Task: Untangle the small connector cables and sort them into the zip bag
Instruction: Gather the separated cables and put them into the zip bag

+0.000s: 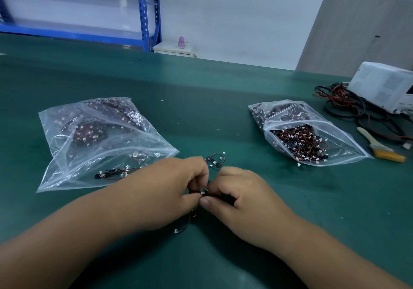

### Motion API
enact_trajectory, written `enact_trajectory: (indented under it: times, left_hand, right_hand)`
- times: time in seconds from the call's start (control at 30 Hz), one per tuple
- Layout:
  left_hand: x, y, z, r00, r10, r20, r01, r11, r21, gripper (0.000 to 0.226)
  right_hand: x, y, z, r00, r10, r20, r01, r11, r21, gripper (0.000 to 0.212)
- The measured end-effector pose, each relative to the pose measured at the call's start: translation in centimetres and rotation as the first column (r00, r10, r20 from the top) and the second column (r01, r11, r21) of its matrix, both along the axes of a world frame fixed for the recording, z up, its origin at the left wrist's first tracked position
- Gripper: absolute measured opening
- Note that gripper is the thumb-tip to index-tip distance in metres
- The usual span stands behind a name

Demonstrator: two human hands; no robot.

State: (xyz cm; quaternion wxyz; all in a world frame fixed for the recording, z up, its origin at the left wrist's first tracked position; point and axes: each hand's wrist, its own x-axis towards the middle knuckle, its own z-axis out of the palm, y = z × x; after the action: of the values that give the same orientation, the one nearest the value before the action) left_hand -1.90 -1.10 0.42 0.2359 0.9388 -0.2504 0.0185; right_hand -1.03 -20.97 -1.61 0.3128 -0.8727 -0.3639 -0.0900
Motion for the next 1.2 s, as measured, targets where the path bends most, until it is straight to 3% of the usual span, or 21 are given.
enact_trajectory:
  times: [0.23, 0.43, 0.53, 0.63, 0.8, 1.0, 1.13, 1.2]
  left_hand:
    - [0.2, 0.3, 0.1, 0.993, -0.029, -0.111, 0.021, 0.997, -0.072, 0.033]
    - [0.6, 0.9, 0.4, 0.985, 0.005, -0.173, -0.010, 0.999, -0.030, 0.033]
    - [0.5, 1.0, 0.3, 0.987, 0.019, -0.159, -0.021, 1.000, -0.010, 0.028]
    - [0.3, 1.3, 0.6, 0.986, -0.014, -0.168, 0.020, 0.999, 0.035, 0.024]
    - [0.1, 1.7, 0.8, 0.977, -0.065, -0.203, 0.096, 0.985, 0.145, 0.036]
    - [0.1, 1.0, 0.3, 0.969, -0.146, -0.200, 0.182, 0.967, 0.176, 0.023]
    - [-0.2, 0.7, 0.0, 0.973, -0.162, -0.162, 0.189, 0.967, 0.168, 0.016]
    - [-0.2, 0.8, 0.1, 0.977, -0.143, -0.156, 0.169, 0.971, 0.167, 0.018]
  right_hand:
    - [0.3, -0.1, -0.4, 0.998, 0.006, -0.069, 0.000, 0.996, 0.093, 0.019]
    - [1.5, -1.7, 0.2, 0.975, -0.181, -0.131, 0.212, 0.935, 0.286, 0.030]
    - [2.3, -2.7, -0.1, 0.944, -0.316, -0.099, 0.328, 0.933, 0.149, 0.034]
    - [2.6, -3.1, -0.4, 0.928, -0.349, -0.131, 0.357, 0.933, 0.041, 0.020]
    - [2.9, -3.4, -0.3, 0.884, -0.432, -0.176, 0.449, 0.891, 0.071, 0.027]
    - [2.4, -3.0, -0.1, 0.883, -0.432, -0.180, 0.445, 0.895, 0.032, 0.027]
    - [2.3, -3.2, 0.0, 0.861, -0.503, -0.073, 0.488, 0.858, -0.160, 0.009]
    - [2.4, -3.2, 0.1, 0.862, -0.508, -0.012, 0.486, 0.832, -0.267, 0.010]
